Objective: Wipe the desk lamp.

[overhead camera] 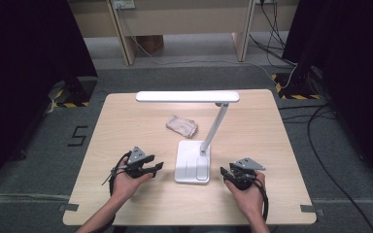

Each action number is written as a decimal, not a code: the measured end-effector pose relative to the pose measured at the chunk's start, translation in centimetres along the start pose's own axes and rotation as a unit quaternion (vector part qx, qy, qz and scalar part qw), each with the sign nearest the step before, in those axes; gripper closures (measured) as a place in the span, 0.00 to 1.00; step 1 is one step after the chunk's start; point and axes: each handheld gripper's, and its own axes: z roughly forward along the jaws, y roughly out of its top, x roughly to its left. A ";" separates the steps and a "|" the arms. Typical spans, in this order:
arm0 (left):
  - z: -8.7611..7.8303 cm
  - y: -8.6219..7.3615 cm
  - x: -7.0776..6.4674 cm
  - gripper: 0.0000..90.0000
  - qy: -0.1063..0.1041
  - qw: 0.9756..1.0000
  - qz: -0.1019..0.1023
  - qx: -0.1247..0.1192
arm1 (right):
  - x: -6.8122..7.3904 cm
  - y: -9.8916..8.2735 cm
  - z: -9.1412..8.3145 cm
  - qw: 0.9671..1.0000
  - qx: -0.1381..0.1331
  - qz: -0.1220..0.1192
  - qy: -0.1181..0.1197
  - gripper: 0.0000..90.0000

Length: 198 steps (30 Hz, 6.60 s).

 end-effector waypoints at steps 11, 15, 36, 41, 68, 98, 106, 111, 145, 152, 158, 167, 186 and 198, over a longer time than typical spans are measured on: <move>0.2 0.9 0.3 0.54 -0.003 1.000 0.005 -0.010 | -1.0 0.0 -0.2 1.000 -0.008 -0.001 -0.007 0.60; -0.1 0.9 0.3 0.51 0.000 1.000 0.009 -0.011 | -0.9 -0.2 -0.3 1.000 -0.016 0.001 -0.018 0.60; 7.4 6.4 5.5 0.37 0.018 1.000 0.013 0.003 | -0.6 -0.5 0.2 1.000 -0.017 -0.003 -0.019 0.58; 9.9 7.8 6.5 0.36 0.024 1.000 0.010 0.014 | -0.4 -0.4 0.2 1.000 -0.017 -0.005 -0.015 0.58; 17.0 11.0 7.9 0.33 0.031 0.998 0.003 0.059 | -0.6 -0.4 0.3 1.000 -0.019 -0.003 -0.004 0.58; 16.8 9.6 7.6 0.72 -0.009 0.998 -0.033 0.057 | -0.3 -0.6 0.7 1.000 -0.011 -0.003 0.006 0.58; 16.6 9.5 7.0 0.83 0.001 0.998 -0.042 0.056 | -0.4 -0.6 0.7 1.000 -0.011 -0.003 0.005 0.58; 16.0 9.8 6.9 0.84 0.002 0.998 -0.047 0.052 | -0.4 -0.6 0.7 1.000 -0.010 -0.004 0.005 0.58; -0.5 9.3 5.5 0.85 0.000 0.998 -0.051 -0.033 | 3.3 1.9 3.4 0.995 0.008 -0.089 0.049 0.97; -2.6 8.8 5.2 0.85 -0.011 0.997 -0.056 -0.046 | 3.5 2.1 3.8 0.994 0.014 -0.093 0.054 0.98; -4.1 8.8 5.4 0.85 -0.013 0.996 -0.064 -0.054 | 3.5 2.4 3.8 0.994 0.008 -0.095 0.054 1.00; -5.6 9.2 5.2 0.85 -0.005 0.996 -0.059 -0.060 | 4.2 2.7 3.5 0.993 0.001 -0.097 0.062 1.00; -7.8 10.5 5.4 0.85 0.000 0.996 -0.053 -0.074 | 5.4 2.8 4.7 0.991 0.025 -0.113 0.073 1.00; -8.5 11.3 5.4 0.85 0.004 0.996 -0.048 -0.077 | 5.4 3.0 4.7 0.990 0.035 -0.110 0.075 1.00</move>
